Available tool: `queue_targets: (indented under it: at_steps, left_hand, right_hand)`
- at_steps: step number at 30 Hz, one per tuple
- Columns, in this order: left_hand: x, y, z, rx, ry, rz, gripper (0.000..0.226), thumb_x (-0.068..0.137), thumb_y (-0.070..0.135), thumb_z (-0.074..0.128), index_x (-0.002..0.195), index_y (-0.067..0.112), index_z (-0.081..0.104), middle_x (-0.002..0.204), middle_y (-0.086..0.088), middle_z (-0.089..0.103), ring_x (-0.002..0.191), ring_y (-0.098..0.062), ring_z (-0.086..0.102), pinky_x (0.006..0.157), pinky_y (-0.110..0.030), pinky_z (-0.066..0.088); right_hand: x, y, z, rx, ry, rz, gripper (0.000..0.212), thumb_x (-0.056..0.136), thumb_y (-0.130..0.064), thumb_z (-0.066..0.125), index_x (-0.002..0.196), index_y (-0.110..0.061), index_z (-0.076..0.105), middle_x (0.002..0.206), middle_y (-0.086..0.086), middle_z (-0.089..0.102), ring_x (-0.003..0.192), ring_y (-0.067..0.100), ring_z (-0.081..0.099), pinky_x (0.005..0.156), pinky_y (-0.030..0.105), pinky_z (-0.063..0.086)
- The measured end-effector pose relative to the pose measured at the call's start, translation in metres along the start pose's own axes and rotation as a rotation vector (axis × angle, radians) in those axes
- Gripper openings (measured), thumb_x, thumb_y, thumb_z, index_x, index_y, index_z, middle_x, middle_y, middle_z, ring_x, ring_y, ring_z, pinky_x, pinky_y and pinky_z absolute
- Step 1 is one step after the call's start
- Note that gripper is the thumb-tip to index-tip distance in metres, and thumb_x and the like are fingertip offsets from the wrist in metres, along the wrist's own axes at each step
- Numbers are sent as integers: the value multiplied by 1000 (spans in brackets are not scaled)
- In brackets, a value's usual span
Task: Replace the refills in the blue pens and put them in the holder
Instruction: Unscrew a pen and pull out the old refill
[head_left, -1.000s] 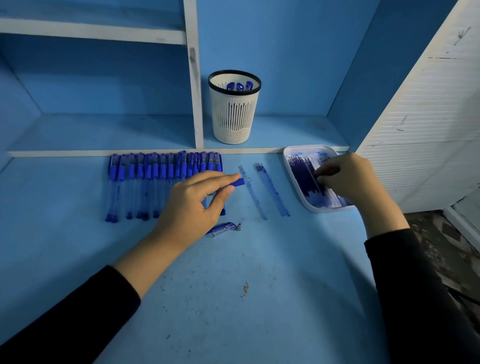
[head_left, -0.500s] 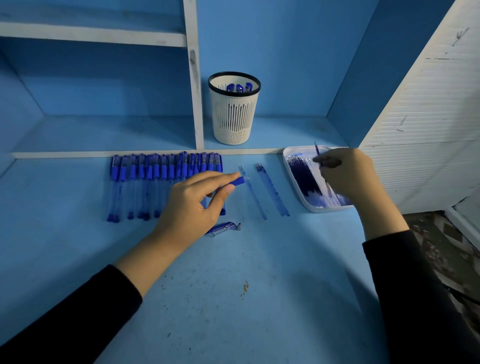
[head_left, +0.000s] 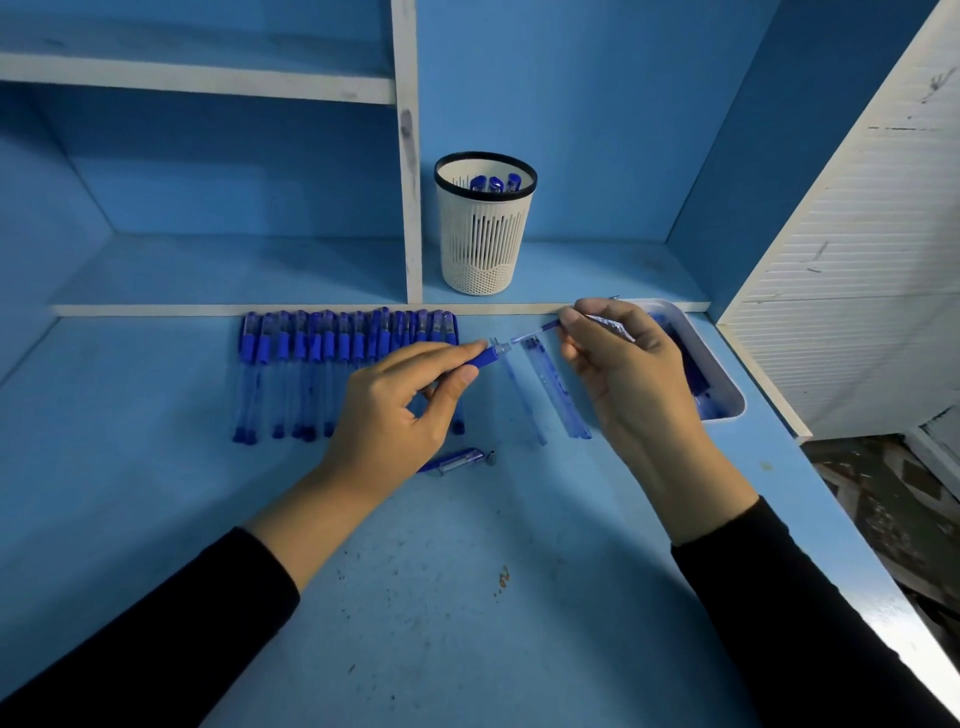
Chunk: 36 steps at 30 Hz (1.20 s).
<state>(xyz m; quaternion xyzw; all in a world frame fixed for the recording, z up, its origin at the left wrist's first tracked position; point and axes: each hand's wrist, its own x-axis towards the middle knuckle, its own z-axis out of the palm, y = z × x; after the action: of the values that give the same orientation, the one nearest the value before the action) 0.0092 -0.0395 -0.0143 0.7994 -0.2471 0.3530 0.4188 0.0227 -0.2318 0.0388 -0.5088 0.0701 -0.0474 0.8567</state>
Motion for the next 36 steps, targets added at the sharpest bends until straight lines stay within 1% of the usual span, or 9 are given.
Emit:
queue_targets:
  at_steps: [10, 16, 19, 22, 25, 28, 31, 33, 36]
  left_hand:
    - [0, 0, 0, -1, -9, 10, 22, 91, 7, 67, 112, 4, 71, 98, -5, 73, 75, -22, 68, 72, -27, 55]
    - [0, -4, 0, 38, 47, -7, 21, 90, 4, 69, 111, 4, 72, 100, -4, 72, 83, -12, 65, 76, -24, 55]
    - [0, -4, -1, 50, 65, -9, 21, 90, 4, 69, 111, 3, 73, 101, -5, 72, 89, -9, 65, 80, -23, 55]
    - [-1, -2, -2, 57, 73, 6, 20, 90, 4, 68, 110, 2, 73, 101, -5, 72, 88, -7, 65, 79, -24, 55]
    - [-3, 1, -4, 78, 79, 26, 20, 90, 4, 69, 109, 2, 73, 101, -5, 72, 87, -7, 64, 79, -23, 55]
    - [-6, 2, -9, 82, 71, 25, 20, 90, 5, 69, 109, 3, 74, 103, -3, 72, 89, -6, 65, 81, -21, 55]
    - [-8, 2, -14, 69, 53, 0, 19, 89, 5, 71, 107, 5, 75, 103, -1, 71, 89, -5, 65, 79, -23, 56]
    - [-10, 3, -18, 56, 42, -10, 19, 88, 5, 71, 107, 5, 75, 102, 0, 71, 86, -8, 66, 76, -26, 56]
    - [-13, 7, -26, 57, 21, -10, 20, 87, 4, 71, 107, 6, 74, 101, 7, 68, 84, -5, 65, 76, -23, 56]
  right_hand:
    - [3, 9, -2, -14, 13, -24, 16, 84, 8, 65, 84, -7, 63, 69, 2, 68, 65, 13, 62, 69, 19, 52]
    - [-5, 6, 0, -238, 19, -345, 15, 81, 4, 72, 87, -7, 64, 81, 3, 69, 75, 11, 65, 72, 20, 51]
    - [-12, 9, 4, -330, -94, -445, 12, 84, 6, 67, 88, -5, 65, 79, -2, 72, 75, 15, 68, 76, 26, 54]
    - [-21, 23, 8, -421, -182, -489, 15, 90, 5, 59, 95, -7, 67, 84, 4, 72, 83, 23, 70, 82, 34, 56]
    - [-28, 28, 12, -400, -172, -476, 14, 91, 4, 59, 101, -4, 65, 86, 12, 70, 82, 23, 69, 82, 32, 55]
    - [-30, 29, 12, -381, -118, -442, 12, 86, 3, 66, 93, -7, 65, 85, 13, 65, 77, 16, 60, 75, 23, 50]
    - [-32, 31, 9, -444, -131, -466, 11, 88, 3, 64, 92, -6, 69, 92, 22, 59, 78, 12, 55, 74, 22, 46]
    - [-35, 31, 7, -470, -157, -476, 16, 92, 3, 58, 99, -4, 70, 96, 19, 62, 83, 12, 59, 78, 19, 48]
    - [-41, 30, 8, -442, -235, -467, 17, 94, 5, 53, 100, -8, 63, 86, 5, 63, 81, 13, 65, 78, 19, 49]
